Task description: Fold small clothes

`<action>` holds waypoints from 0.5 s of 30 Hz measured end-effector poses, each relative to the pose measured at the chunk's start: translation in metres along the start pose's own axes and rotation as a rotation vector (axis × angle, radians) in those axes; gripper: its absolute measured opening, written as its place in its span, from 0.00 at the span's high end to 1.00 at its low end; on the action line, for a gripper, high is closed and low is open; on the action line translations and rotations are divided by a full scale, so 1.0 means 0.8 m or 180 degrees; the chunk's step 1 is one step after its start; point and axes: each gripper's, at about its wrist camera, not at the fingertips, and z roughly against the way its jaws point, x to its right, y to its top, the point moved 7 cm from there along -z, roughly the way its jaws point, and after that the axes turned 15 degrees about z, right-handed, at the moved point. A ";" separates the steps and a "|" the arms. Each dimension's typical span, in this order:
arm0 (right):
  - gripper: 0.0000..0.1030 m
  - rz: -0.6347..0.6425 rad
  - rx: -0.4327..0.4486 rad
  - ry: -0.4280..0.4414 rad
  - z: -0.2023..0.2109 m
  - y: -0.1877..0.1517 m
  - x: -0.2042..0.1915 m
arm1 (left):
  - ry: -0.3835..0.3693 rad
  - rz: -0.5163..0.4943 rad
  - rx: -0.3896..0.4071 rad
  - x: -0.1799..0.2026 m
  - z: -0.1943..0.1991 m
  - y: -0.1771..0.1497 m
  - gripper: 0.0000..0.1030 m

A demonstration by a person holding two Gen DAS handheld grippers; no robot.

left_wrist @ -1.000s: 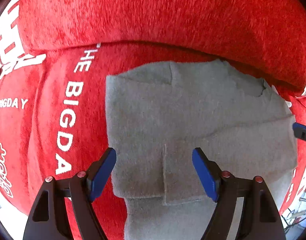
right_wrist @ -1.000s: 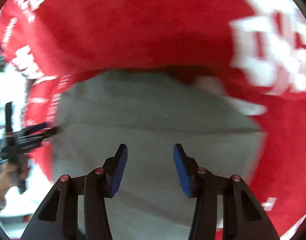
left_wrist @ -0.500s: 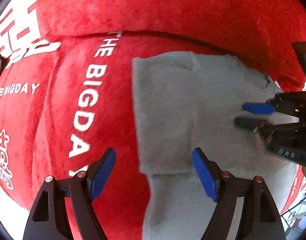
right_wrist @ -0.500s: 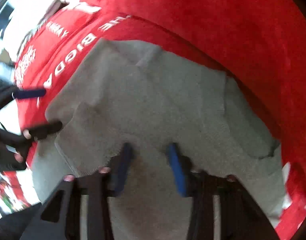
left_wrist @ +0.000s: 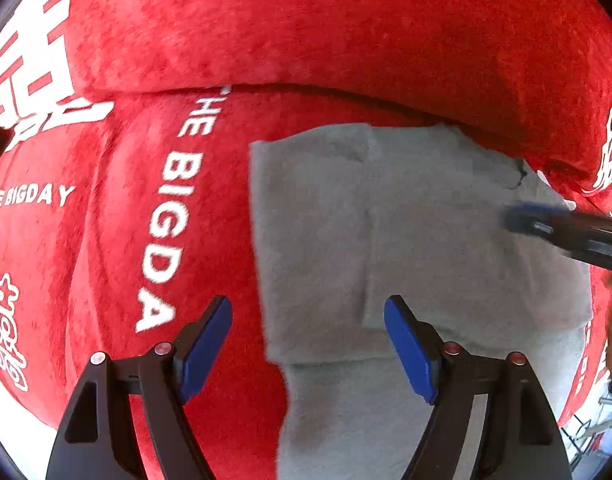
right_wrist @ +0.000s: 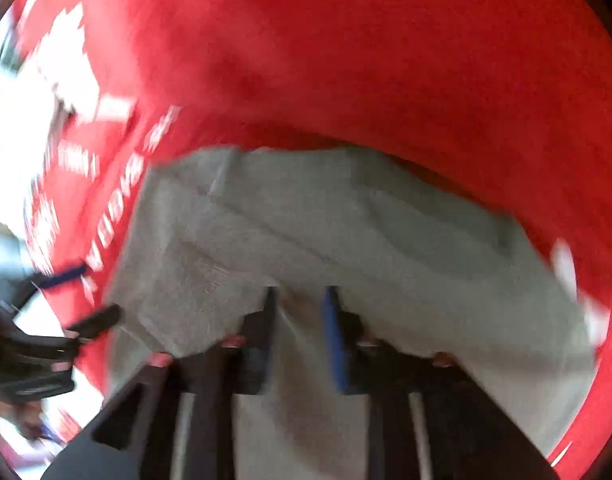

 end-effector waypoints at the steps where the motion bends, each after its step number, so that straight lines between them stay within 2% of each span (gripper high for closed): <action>1: 0.41 -0.0333 0.0113 0.0114 0.018 -0.021 0.017 | -0.0004 -0.0016 -0.0001 0.005 -0.003 0.001 0.23; 3: 0.41 -0.0956 0.0236 0.0325 0.047 -0.076 0.050 | 0.0035 -0.0071 -0.0014 0.020 -0.014 0.002 0.23; 4: 0.41 -0.1325 0.0219 0.0393 0.060 -0.120 0.069 | 0.0068 -0.0098 -0.0024 0.025 -0.019 0.002 0.23; 6: 0.41 -0.1882 0.0171 0.0455 0.075 -0.195 0.095 | 0.0163 -0.0141 -0.0051 0.034 -0.033 -0.002 0.23; 9: 0.41 -0.2567 0.0238 0.0475 0.086 -0.276 0.129 | 0.0227 -0.0142 -0.0065 0.040 -0.044 -0.007 0.23; 11: 0.42 -0.2841 0.0403 0.0515 0.085 -0.292 0.146 | 0.0261 -0.0132 -0.0038 0.041 -0.043 -0.007 0.23; 12: 0.45 -0.3028 0.0612 0.0624 0.085 -0.293 0.159 | 0.0275 -0.0124 -0.0037 0.041 -0.043 -0.007 0.23; 14: 0.96 -0.3094 0.0773 0.0722 0.088 -0.286 0.170 | 0.0303 -0.0109 -0.0039 0.041 -0.042 -0.008 0.23; 15: 0.95 -0.3022 0.0796 0.0728 0.088 -0.278 0.172 | 0.0322 -0.0113 -0.0037 0.041 -0.041 -0.009 0.23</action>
